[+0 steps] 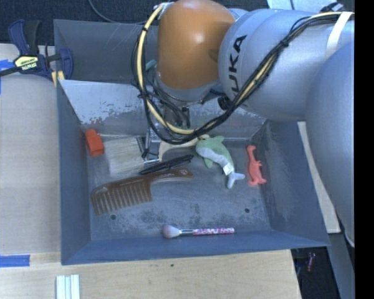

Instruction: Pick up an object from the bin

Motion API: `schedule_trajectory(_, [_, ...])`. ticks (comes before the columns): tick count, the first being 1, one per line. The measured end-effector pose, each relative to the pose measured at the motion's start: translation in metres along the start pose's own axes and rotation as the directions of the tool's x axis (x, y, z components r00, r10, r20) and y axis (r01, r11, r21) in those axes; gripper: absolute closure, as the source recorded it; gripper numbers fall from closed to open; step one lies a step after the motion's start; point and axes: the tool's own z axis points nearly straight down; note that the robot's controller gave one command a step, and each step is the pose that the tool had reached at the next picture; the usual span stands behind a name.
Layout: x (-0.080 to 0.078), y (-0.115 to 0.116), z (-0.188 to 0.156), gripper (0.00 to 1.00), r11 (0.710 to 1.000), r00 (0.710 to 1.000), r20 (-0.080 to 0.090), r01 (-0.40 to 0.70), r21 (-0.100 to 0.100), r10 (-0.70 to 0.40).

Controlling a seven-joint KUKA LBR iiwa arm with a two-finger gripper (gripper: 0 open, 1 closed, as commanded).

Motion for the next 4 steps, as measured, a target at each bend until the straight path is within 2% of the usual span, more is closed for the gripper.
schedule_trajectory(1, [-0.002,-0.001,-0.005,0.0,1.0,1.0,0.008,-0.004,-0.001,0.004])
schedule_trajectory(2, [0.005,-0.038,0.089,0.0,0.961,0.961,0.011,0.278,0.002,-0.278])
schedule_trajectory(3, [0.006,-0.044,0.09,0.0,0.915,0.915,0.016,0.404,0.004,-0.404])
schedule_trajectory(4, [0.01,-0.03,0.098,0.0,0.927,0.927,0.007,0.374,0.002,-0.374])
